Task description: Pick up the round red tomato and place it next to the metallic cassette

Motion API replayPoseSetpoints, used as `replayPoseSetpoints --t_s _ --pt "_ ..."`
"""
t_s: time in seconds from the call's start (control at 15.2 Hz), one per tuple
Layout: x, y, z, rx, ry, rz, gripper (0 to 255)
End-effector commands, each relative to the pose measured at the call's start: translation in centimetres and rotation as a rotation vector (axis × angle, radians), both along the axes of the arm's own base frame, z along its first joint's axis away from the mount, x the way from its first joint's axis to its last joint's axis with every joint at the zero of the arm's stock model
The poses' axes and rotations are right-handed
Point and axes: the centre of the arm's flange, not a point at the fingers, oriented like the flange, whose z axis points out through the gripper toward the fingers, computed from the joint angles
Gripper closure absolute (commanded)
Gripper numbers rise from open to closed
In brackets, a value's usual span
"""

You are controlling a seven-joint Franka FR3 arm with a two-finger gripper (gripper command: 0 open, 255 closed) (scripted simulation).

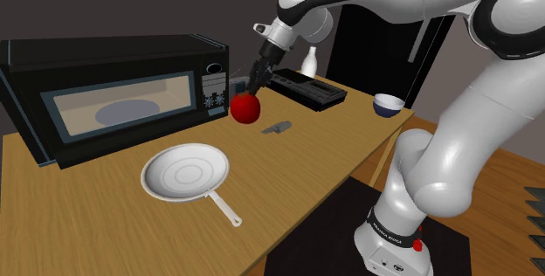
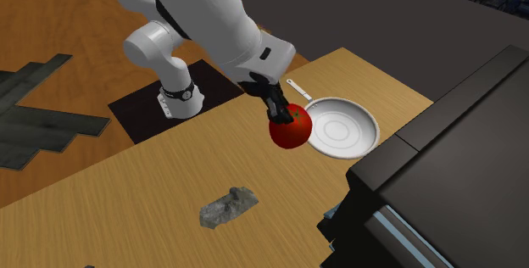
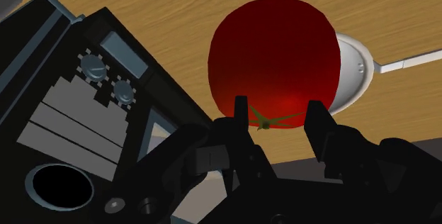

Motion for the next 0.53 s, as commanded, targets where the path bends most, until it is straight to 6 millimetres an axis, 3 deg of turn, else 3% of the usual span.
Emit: replayPoseSetpoints --t_s 0.0,0.4,0.46 --pt "0.0 -0.1 1.0 0.0 0.0 0.0 255" --pt "0.0 -0.1 4.0 0.0 0.0 0.0 255" --pt "-0.3 -1.3 4.0 0.0 0.0 0.0 255"
